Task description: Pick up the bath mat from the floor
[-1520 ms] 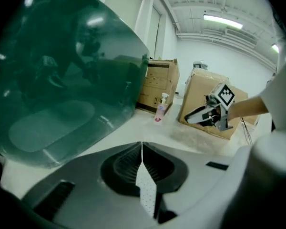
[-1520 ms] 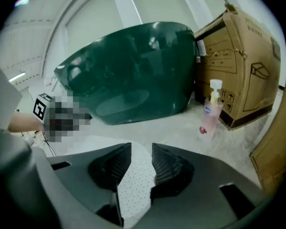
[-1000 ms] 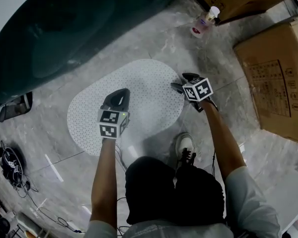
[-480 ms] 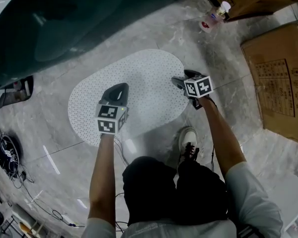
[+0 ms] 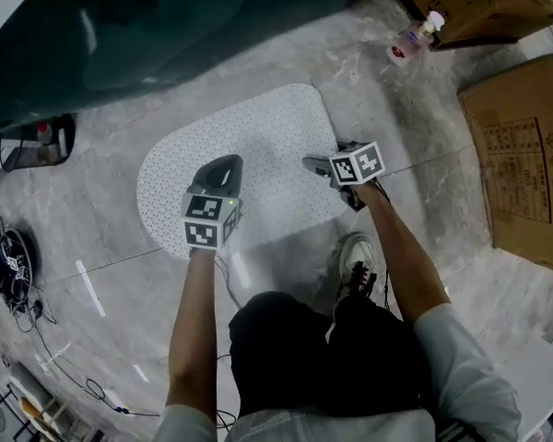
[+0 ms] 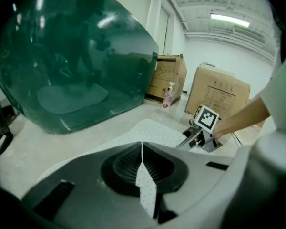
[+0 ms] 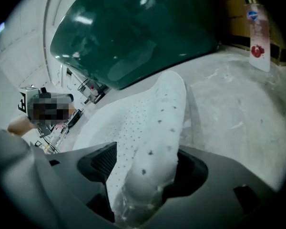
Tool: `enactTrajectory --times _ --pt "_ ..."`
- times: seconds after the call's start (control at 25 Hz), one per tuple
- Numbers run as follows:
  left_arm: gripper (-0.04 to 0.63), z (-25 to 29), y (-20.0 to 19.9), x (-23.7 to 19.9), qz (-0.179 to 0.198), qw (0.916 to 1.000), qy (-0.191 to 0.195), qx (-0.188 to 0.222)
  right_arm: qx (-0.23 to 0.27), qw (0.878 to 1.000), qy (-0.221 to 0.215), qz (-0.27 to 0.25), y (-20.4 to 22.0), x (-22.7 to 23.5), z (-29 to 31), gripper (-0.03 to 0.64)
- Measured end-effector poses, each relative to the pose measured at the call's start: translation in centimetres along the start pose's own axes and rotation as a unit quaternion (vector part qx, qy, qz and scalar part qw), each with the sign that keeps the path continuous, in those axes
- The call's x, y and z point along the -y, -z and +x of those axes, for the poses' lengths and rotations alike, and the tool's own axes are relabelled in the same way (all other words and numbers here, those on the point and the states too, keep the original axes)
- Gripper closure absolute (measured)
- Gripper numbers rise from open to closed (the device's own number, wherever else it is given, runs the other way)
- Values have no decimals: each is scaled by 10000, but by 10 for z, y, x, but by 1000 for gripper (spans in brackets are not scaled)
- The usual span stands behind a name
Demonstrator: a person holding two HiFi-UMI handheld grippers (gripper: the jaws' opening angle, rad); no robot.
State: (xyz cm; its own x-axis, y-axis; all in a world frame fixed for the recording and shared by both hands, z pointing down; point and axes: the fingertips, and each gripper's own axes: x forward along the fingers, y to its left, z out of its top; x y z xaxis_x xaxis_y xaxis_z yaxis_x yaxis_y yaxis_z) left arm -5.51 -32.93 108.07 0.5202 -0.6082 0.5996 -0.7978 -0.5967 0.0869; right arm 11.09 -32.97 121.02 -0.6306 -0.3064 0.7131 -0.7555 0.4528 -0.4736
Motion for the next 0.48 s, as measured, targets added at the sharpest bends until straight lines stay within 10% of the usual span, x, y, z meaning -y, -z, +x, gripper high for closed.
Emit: enactTrajectory --times 0.48 --pt "577 -59 10 -36 -71 9987 -488 98 109 9986 458 -232 -15 -30 10 577"
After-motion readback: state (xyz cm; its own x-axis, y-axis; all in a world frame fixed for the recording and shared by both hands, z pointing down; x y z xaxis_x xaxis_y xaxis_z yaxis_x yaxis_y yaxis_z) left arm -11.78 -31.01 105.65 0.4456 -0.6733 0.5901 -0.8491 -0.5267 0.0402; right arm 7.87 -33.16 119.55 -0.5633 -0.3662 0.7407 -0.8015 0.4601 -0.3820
